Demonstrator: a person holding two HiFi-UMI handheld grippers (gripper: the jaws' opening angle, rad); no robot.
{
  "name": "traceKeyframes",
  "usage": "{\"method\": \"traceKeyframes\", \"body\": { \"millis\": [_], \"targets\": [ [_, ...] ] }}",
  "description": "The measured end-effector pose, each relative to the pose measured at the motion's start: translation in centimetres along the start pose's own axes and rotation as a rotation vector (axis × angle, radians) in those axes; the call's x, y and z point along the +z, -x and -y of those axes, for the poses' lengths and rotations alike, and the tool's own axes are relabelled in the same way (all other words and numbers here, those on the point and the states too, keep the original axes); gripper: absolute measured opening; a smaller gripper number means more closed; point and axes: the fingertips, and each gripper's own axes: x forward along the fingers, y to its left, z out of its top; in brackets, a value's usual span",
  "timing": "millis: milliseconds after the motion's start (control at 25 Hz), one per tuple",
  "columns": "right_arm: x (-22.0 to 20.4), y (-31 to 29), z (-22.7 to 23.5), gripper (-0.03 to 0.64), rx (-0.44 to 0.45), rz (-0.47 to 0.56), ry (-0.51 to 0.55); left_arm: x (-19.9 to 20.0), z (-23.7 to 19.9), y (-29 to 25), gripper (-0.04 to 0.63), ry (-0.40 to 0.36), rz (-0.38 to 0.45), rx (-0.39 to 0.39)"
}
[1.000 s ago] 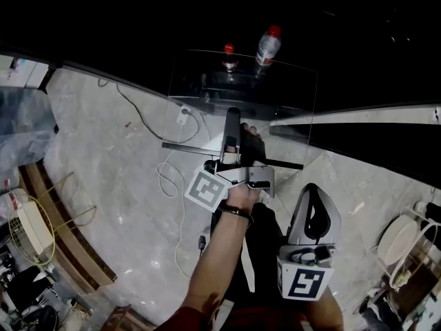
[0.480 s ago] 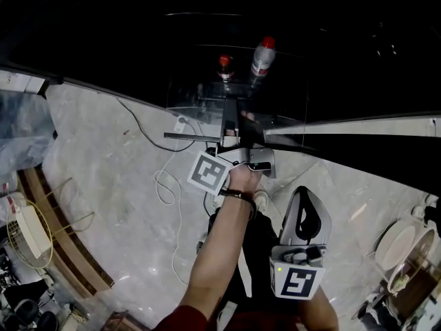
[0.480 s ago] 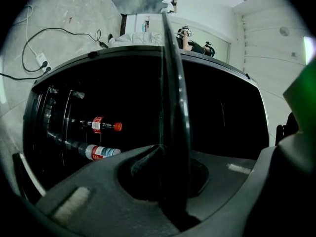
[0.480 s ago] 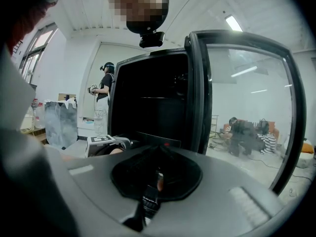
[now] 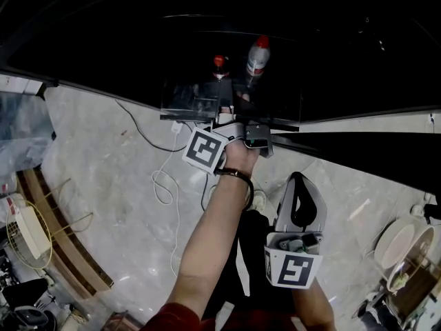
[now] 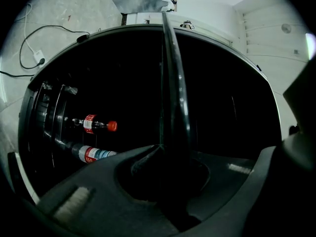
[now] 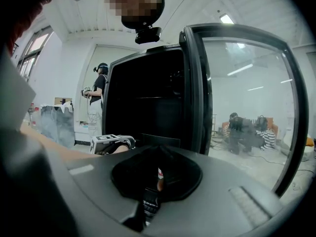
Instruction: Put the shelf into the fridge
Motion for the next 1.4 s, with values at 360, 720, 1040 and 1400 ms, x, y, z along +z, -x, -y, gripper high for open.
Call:
{"method": "traceKeyframes", "body": {
  "millis": [360,720,1040,1400],
  "targets": [
    [0.6,-1.7,-0.1,-0.002,0.006,0.028,-0.003,0.2,-0.6,-2.0,0.02,-0.024,-0.003,0.047],
    [0.8,-3.5,-0.9,-0.002,0.015,0.01,-0.049,-0.1,-1.2,-5.3,0.02,-0.022,-0.023,0.076],
    [0.0,-3.5,-1.1,-0.002,0.012,-0.015,-0.063,0.0,-1.7,-6.1,0.025,-0.024,0.007,0.086],
    [0.2,-2.9,-1.5,-0.002,0.009,-0.02,-0.071,0.0,-1.3,-5.4,0.162,-0.106,-0.112,0.039]
  ]
}}
